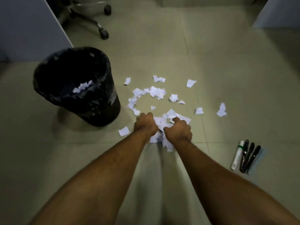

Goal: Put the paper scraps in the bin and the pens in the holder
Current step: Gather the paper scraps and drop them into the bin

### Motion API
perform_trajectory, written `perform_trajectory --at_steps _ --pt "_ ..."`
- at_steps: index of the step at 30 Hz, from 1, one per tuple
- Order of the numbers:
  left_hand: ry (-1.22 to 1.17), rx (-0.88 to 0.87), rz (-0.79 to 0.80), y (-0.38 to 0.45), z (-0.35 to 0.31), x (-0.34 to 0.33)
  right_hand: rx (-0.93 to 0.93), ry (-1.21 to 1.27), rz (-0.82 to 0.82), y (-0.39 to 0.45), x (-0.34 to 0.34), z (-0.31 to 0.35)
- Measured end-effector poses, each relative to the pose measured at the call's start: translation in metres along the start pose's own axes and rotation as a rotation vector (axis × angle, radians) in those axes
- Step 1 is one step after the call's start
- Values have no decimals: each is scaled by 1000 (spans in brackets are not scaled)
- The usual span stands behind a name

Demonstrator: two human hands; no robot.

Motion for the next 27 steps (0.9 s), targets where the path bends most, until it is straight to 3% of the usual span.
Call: perform_trajectory --at_steps 5,10,14,16,19,21,24,27 --pt "-9 214 -18 2 32 -41 41 -205 -94 6 -29 -36" --pt "-62 -177 -61 4 5 -51 237 -296 -86 10 -36 -31" --pt "91 -172 -195 4 -9 -34 263 -169 -196 19 -13 -29" --pt "128 -174 -94 13 -15 -38 276 -170 -180 33 -9 -27" --pt "178 -222 160 27 -22 -53 335 -239 -24 54 -10 -16" --pt "282 -232 250 30 -23 -62 384 -314 61 64 -15 -7" --pt "431 -229 252 25 -20 -74 410 -438 108 68 -26 -4" --pt "475 -275 102 18 -25 -69 397 -460 76 58 -27 -17"
Point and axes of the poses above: each hand's wrist, its own y-axis towards the middle knuckle, its own x-axis out of the back of the hand, z = x × y, the point moved 7 cm from there along y, towards the middle knuckle, and after that the axes turned 13 degrees about z, right-handed, at the moved point
